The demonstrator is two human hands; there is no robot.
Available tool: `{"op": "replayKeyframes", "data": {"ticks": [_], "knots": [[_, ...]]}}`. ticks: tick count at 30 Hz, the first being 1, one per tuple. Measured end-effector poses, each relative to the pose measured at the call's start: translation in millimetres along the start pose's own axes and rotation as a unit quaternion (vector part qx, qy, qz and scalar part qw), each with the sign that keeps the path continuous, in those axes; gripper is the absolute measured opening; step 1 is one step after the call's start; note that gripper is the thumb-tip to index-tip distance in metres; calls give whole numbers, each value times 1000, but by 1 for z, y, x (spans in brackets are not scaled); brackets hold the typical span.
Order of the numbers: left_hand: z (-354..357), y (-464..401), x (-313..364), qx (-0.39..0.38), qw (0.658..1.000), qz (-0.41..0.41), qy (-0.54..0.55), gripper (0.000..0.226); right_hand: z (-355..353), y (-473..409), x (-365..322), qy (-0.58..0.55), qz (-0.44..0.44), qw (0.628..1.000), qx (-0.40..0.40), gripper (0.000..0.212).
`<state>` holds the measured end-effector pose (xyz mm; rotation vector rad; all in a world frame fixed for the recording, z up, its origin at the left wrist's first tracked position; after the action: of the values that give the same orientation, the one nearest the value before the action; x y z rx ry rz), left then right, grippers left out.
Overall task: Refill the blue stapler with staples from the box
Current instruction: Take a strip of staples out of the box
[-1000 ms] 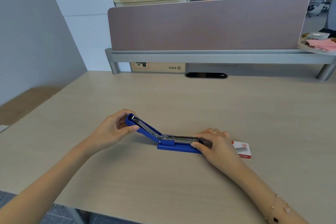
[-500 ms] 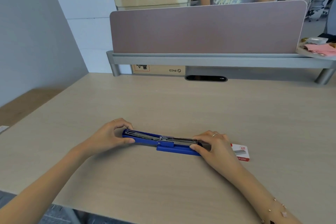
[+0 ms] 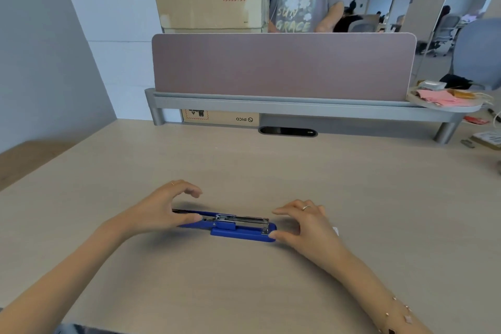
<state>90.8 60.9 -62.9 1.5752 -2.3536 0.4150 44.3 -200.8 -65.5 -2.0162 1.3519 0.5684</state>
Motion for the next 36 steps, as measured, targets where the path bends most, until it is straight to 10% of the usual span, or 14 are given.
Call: {"op": "replayKeyframes", "data": {"ticks": [13, 36], "knots": [[74, -52, 158, -68, 985, 149, -50, 45, -50, 38, 52, 47, 45, 998, -1, 48], [99, -55, 192, -26, 973, 204, -102, 42, -54, 48, 82, -1, 67, 998, 6, 39]]}}
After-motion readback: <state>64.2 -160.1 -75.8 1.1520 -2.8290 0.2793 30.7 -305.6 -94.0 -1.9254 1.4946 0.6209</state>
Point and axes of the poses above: each hand's wrist, its own y-axis away from the middle knuckle, its own z-axis out of the palm, x = y × z, the point moved 10 cm from there along -y, towards the middle knuckle, and after that the axes turned 10 degrees about -y, right-handed, at the moved point
